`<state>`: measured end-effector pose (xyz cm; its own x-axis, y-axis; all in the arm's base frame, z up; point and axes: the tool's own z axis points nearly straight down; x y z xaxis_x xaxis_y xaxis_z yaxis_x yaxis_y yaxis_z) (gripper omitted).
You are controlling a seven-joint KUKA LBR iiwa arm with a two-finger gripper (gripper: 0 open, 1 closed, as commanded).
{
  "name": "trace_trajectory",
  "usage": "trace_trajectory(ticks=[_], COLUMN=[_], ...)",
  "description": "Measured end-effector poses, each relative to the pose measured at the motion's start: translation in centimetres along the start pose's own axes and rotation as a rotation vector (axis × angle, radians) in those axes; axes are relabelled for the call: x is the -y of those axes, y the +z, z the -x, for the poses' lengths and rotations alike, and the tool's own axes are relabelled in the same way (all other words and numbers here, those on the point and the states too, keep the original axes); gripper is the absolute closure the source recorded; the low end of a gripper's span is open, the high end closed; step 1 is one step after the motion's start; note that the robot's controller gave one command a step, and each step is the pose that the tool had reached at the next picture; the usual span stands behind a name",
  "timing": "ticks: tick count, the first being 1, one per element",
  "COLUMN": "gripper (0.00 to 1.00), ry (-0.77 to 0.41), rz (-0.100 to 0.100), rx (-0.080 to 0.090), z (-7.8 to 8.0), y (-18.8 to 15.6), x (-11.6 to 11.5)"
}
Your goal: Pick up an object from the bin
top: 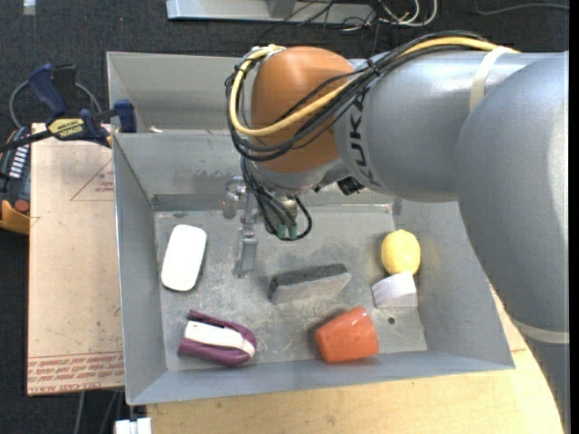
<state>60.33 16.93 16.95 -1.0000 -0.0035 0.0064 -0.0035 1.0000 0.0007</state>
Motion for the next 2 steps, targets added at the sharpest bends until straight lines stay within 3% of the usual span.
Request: trace_trajectory(ticks=[1,2], gripper=[0.0,0.0], ry=[0.004,-0.449], rz=[0.001,0.002], rx=[0.007,0.009], z=[0.2,1.8], y=[-0.5,8.7], x=[0.1,-6.3])
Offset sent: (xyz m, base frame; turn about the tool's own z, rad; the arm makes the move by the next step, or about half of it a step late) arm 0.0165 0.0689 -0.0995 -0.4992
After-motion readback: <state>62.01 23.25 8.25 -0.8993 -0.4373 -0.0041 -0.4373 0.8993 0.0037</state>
